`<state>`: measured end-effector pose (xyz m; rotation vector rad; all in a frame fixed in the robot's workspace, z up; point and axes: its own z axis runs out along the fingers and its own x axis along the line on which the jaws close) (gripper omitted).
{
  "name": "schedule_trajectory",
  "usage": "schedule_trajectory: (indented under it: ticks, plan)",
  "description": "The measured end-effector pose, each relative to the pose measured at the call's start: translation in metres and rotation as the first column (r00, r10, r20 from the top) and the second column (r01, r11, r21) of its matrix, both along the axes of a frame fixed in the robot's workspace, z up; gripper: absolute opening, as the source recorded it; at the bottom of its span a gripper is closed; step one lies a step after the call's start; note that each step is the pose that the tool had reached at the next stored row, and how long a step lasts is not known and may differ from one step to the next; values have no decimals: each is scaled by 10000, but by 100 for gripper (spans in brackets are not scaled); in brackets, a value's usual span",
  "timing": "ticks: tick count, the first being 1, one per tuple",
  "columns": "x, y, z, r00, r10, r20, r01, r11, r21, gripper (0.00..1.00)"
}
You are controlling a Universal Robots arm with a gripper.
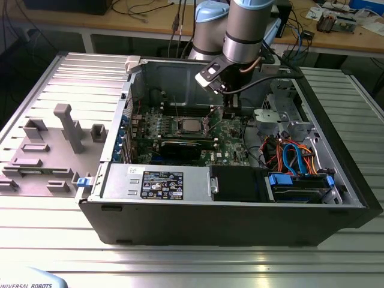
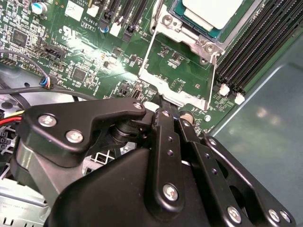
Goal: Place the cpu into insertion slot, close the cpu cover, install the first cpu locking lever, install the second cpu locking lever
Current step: 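Close the cpu cover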
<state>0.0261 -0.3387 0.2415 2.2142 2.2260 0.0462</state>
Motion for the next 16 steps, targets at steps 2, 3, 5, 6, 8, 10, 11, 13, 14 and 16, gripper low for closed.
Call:
schedule_trajectory:
  ticks: [2, 3, 5, 6, 8, 10, 11, 13, 14, 16]
  plan:
    - [-4, 0, 0, 10000, -1, 0, 1, 10000, 0, 11]
    - [-6, 0, 0, 10000, 0, 0, 0, 10000, 0, 11]
    - [-27, 0, 0, 10000, 0, 0, 0, 10000, -1, 11]
    - [-37, 0, 0, 10000, 0, 0, 0, 10000, 0, 11]
    - [-116, 0, 2, 10000, 0, 0, 0, 10000, -1, 11]
    - [-131, 1, 13, 10000, 0, 1, 0, 10000, 5, 11]
    - [-135, 0, 22, 10000, 0, 0, 0, 10000, 10, 11]
    - [-147, 0, 54, 10000, 0, 0, 0, 10000, 33, 11]
    - [-153, 0, 65, 10000, 0, 1, 0, 10000, 41, 11]
    - [-180, 0, 82, 10000, 0, 1, 0, 10000, 60, 11]
